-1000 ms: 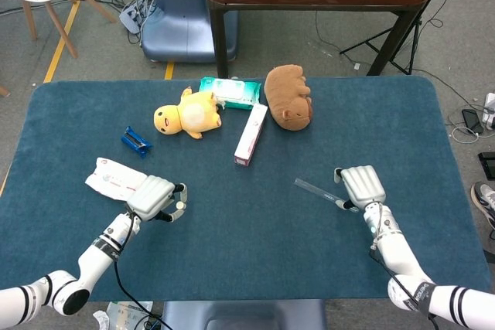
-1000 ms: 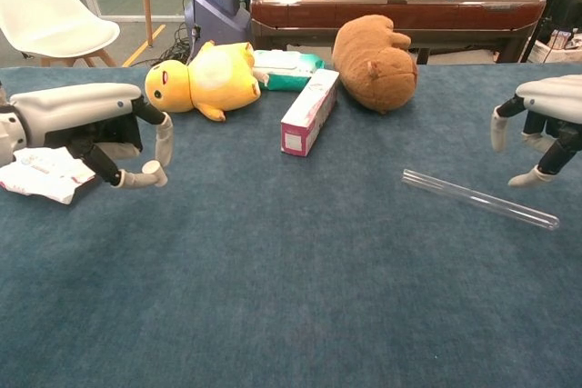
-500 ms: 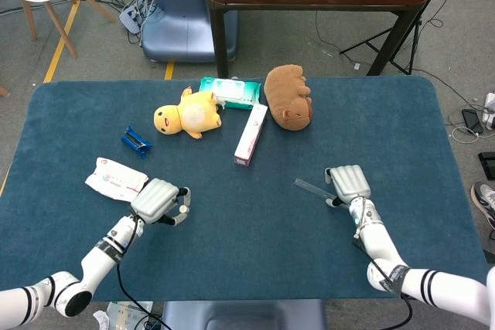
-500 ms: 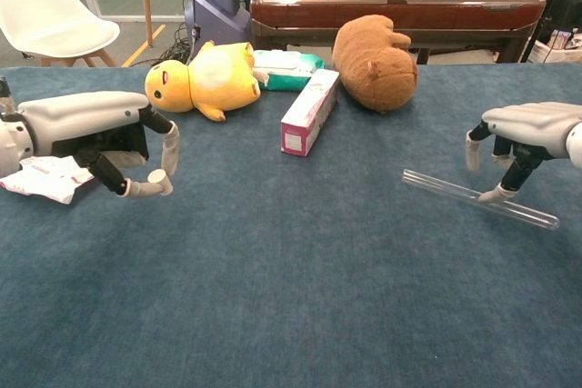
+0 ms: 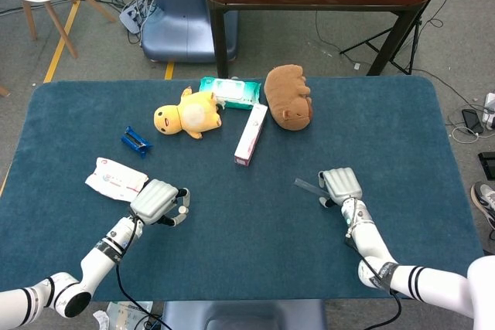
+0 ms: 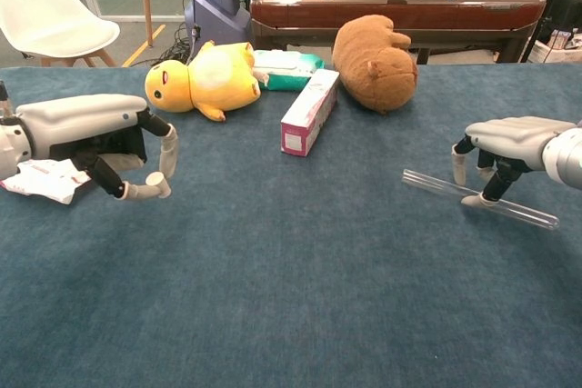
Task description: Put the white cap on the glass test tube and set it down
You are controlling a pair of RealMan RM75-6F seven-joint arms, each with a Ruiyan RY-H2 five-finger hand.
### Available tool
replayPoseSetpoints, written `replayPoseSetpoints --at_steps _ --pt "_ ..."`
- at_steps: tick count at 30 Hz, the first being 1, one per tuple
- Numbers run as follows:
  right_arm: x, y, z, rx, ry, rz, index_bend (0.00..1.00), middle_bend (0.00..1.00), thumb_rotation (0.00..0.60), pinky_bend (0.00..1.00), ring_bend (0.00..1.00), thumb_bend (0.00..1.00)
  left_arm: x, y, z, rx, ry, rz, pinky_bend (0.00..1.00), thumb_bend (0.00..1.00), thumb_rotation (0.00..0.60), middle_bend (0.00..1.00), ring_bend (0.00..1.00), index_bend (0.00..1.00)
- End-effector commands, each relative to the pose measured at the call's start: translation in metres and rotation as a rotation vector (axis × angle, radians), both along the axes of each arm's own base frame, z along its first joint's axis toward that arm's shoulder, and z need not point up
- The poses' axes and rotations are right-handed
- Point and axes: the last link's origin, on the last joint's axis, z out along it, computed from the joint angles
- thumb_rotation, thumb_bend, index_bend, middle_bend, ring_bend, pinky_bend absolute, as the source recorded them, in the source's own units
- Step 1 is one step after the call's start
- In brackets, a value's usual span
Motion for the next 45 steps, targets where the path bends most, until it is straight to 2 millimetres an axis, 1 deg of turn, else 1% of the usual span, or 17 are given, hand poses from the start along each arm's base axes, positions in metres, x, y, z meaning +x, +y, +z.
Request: replayPoseSetpoints --at_steps 1,17,23,29,32,37,41,45 --pt "0.0 0.0 -0.002 -0.001 0.001 0.001 0.48 0.88 0.6 1.0 1.0 0.3 0.0 0.0 0.0 -0.001 -0.001 0.001 1.0 0.29 0.6 1.0 1.0 0.54" --pt "0.002 0.0 -0.01 0.003 0.0 0.009 0.51 0.88 0.6 1.0 1.0 0.33 -0.003 -0.001 0.0 0.001 -0.007 0.005 1.0 0.29 0.6 1.0 1.0 0.54" --pt "0.004 0.001 -0.011 0.002 -0.004 0.015 0.54 0.89 0.6 1.0 1.0 0.4 -0.003 0.0 0.0 0.002 -0.007 0.006 1.0 0.29 0.6 1.0 1.0 0.53" --pt "0.008 0.002 -0.009 -0.007 -0.027 0.03 0.58 0.89 0.6 1.0 1.0 0.51 -0.004 0.001 0.002 0.01 -0.014 0.011 1.0 0.29 0.6 1.0 1.0 0.54" --pt "0.014 0.003 -0.005 -0.02 -0.081 0.04 0.61 0.89 0.6 1.0 1.0 0.56 -0.004 0.003 0.007 0.019 -0.029 0.025 1.0 0.29 0.6 1.0 1.0 0.54" --pt "0.027 0.007 0.008 -0.036 -0.206 0.064 0.63 0.87 0.6 1.0 1.0 0.59 -0.004 0.008 0.024 0.04 -0.088 0.064 1.0 0.29 0.6 1.0 1.0 0.54" --pt "0.041 0.011 0.019 -0.04 -0.291 0.111 0.64 0.87 0.6 1.0 1.0 0.6 -0.003 0.012 0.04 0.075 -0.129 0.078 1.0 0.29 0.6 1.0 1.0 0.54" --pt "0.061 0.015 0.028 -0.047 -0.371 0.178 0.64 0.87 0.6 1.0 1.0 0.6 -0.004 0.014 0.054 0.099 -0.159 0.097 1.0 0.29 0.6 1.0 1.0 0.54"
